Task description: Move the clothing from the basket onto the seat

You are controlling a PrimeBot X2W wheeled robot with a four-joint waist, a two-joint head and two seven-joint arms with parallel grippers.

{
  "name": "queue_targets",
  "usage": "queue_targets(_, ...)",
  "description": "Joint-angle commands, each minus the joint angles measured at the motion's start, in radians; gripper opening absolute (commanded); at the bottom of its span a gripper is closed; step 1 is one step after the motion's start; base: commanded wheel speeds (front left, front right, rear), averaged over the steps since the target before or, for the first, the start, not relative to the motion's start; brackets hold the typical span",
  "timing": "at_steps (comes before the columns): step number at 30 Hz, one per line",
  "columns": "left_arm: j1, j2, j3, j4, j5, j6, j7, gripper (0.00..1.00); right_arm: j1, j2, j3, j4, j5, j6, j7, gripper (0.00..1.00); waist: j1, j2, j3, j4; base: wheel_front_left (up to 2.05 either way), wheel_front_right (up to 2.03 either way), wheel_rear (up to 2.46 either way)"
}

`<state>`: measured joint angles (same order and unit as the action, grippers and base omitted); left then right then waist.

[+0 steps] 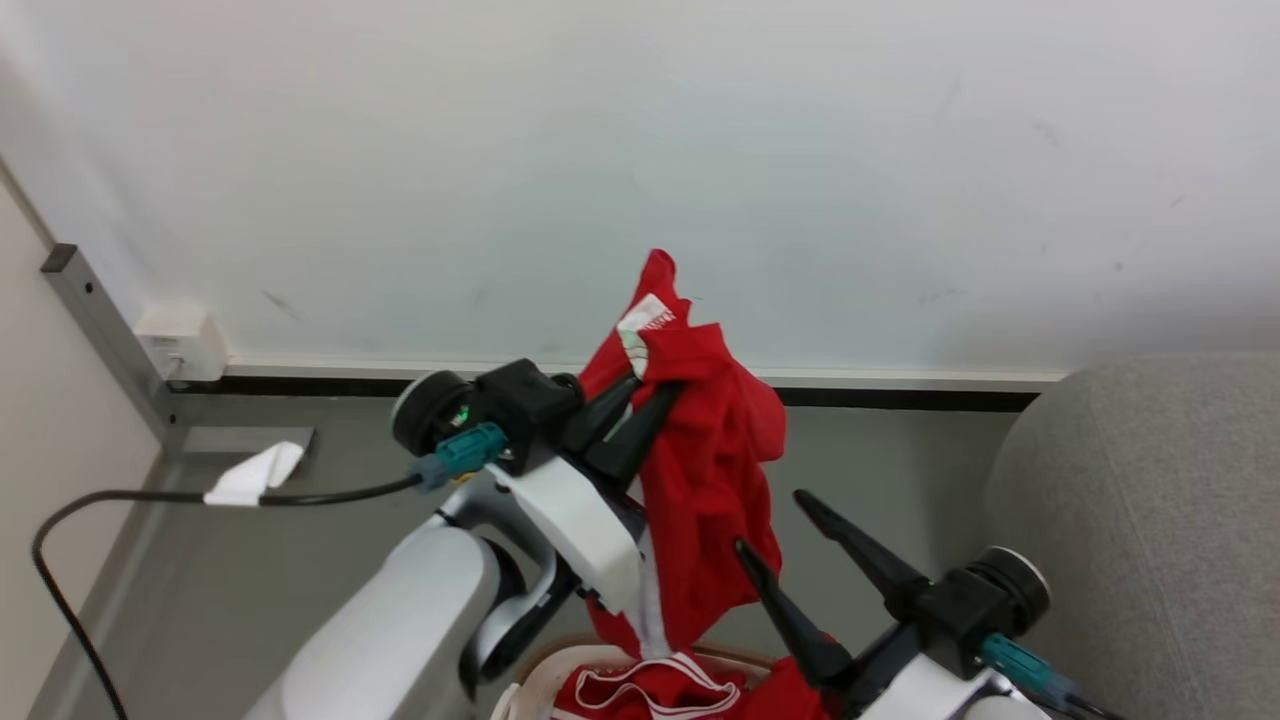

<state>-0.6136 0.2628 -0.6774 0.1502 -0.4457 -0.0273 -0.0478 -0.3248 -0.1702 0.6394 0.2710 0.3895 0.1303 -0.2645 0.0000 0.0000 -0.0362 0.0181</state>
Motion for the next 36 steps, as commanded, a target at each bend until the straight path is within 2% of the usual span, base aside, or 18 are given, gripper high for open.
queue_targets(1, -0.004, -0.007, -0.005, -0.009, -0.006, -0.004, 0.005, 0.00, -0.040, -0.003, 0.038, 0.043, 0.019, 0.001, 0.000, 1.00, 0.0000, 0.0000, -0.004, 0.013, 0.00, 0.00, 0.00)
queue_targets(6, -0.015, -0.042, -0.044, -0.021, -0.012, -0.021, 0.019, 0.00, -0.171, 0.033, 0.156, 0.241, 0.055, 0.001, 0.000, 1.00, 0.0000, 0.0000, -0.012, 0.052, 0.00, 0.00, 0.00)
queue_targets(13, -0.021, -0.085, -0.095, -0.037, -0.020, -0.039, 0.035, 0.00, -0.259, 0.088, 0.164, 0.423, 0.091, 0.001, 0.000, 1.00, 0.0000, 0.0000, -0.016, 0.108, 0.00, 0.00, 0.00)
queue_targets(14, -0.019, -0.087, -0.098, -0.038, -0.022, -0.041, 0.036, 0.00, -0.264, 0.091, 0.157, 0.432, 0.094, 0.001, 0.000, 0.44, 0.0000, 0.0000, -0.017, 0.114, 0.00, 0.00, 0.00)
queue_targets(15, -0.017, -0.086, -0.100, -0.036, -0.025, -0.040, 0.038, 0.00, -0.262, 0.095, 0.152, 0.435, 0.100, 0.001, 0.000, 0.00, 0.0000, 0.0000, -0.017, 0.119, 0.00, 0.00, 0.00)
queue_targets(22, -0.003, -0.072, -0.089, -0.018, -0.036, -0.025, 0.033, 0.00, -0.239, 0.097, 0.136, 0.402, 0.117, 0.001, 0.000, 0.00, 0.0000, 0.0000, -0.019, 0.125, 0.00, 0.00, 0.00)
queue_targets(27, 0.025, -0.050, -0.061, 0.013, -0.053, -0.008, 0.013, 0.00, -0.179, 0.079, 0.037, 0.295, 0.126, 0.001, 0.000, 0.00, 0.0000, 0.0000, -0.019, 0.108, 0.00, 0.00, 0.00)
queue_targets(28, 0.034, -0.047, -0.057, 0.019, -0.056, -0.006, 0.008, 0.43, -0.166, 0.075, 0.016, 0.268, 0.124, 0.001, 0.000, 0.00, 0.0000, 0.0000, -0.018, 0.100, 0.00, 0.00, 0.00)
queue_targets(29, 0.043, -0.044, -0.058, 0.022, -0.062, -0.007, 0.003, 1.00, -0.149, 0.070, -0.007, 0.244, 0.125, 0.001, 0.000, 0.00, 0.0000, 0.0000, -0.017, 0.092, 0.00, 0.00, 0.00)
queue_targets(36, 0.096, -0.023, -0.063, -0.022, -0.066, -0.015, -0.045, 1.00, -0.060, 0.020, -0.158, 0.131, 0.112, 0.001, 0.000, 0.00, 0.0000, 0.0000, -0.004, 0.000, 0.00, 0.00, 0.00)
